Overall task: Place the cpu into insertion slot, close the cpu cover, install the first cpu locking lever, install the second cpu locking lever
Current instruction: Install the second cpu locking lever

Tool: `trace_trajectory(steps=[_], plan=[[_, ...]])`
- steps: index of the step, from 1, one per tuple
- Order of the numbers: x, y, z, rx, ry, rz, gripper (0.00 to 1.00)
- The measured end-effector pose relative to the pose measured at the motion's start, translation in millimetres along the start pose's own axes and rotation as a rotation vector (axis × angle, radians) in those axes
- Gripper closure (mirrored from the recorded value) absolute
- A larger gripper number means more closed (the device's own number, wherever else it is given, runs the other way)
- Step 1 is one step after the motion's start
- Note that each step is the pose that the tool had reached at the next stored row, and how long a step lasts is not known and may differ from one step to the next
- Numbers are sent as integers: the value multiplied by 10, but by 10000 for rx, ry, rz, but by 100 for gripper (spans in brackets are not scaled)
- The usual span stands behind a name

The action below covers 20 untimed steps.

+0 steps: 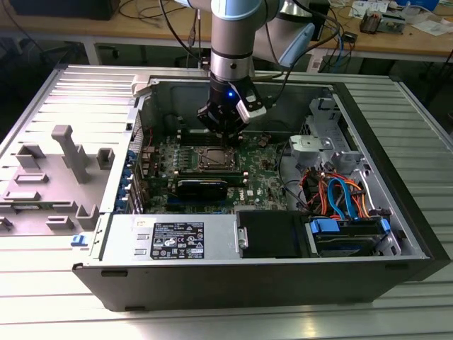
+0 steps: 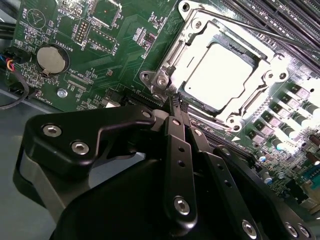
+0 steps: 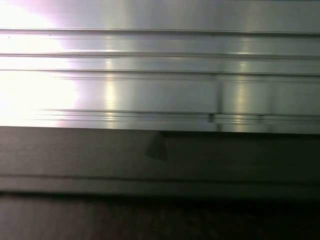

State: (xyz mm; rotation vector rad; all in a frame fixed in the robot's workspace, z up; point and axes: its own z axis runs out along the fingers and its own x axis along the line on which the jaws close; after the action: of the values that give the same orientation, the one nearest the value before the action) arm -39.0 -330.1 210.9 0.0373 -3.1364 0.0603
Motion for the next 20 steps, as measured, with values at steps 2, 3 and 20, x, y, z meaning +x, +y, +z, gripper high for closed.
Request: trace_trajectory(steps=[2,3,20], plan=[[0,-1,0,0,0,0,89],[0,-1,0,0,0,0,89],[4,-176,7,-1,-1,0,89]])
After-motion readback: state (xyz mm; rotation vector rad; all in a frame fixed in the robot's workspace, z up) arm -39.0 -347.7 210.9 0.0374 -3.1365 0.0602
